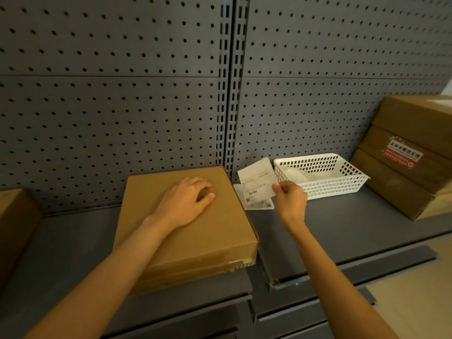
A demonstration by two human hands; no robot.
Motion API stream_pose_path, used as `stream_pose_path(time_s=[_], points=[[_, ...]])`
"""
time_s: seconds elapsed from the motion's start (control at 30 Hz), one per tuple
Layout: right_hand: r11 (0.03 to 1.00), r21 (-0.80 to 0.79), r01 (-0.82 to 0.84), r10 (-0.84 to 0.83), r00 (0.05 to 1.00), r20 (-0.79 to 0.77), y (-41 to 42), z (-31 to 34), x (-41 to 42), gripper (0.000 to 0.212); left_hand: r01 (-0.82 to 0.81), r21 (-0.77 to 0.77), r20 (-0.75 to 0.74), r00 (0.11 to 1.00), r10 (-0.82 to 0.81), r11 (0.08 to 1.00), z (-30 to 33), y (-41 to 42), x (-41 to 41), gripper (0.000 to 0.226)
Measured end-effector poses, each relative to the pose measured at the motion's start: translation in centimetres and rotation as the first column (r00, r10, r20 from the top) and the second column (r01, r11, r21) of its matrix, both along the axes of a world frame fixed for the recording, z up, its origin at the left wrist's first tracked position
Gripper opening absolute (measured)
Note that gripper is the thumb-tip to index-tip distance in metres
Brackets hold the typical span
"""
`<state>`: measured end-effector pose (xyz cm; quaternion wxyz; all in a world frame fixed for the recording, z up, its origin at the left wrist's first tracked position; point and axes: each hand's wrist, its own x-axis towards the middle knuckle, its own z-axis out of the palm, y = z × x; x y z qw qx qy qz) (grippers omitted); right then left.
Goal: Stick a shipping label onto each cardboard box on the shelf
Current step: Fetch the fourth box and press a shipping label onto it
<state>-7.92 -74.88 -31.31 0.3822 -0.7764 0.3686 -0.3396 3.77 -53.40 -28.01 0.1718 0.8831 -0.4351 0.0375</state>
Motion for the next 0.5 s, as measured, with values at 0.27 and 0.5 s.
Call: stream_pose_path(time_s=[0.27, 0.5], points=[[0.973, 0.187, -0.137, 0.083, 0.959, 0.271, 2.4, 5.2, 0.3, 0.017, -0.09, -0.353, -0.263, 0.965, -0.006, 0.931, 0.5, 0.4, 0.0, 0.022], [0.915, 0.311, -0.256, 0.142, 0.927, 0.347, 5.2, 5.6, 0.9, 0.014, -0.162, -0.504, -0.544, 0.822, -0.166, 0.848, 1.4, 1.6, 0.4, 0.007]])
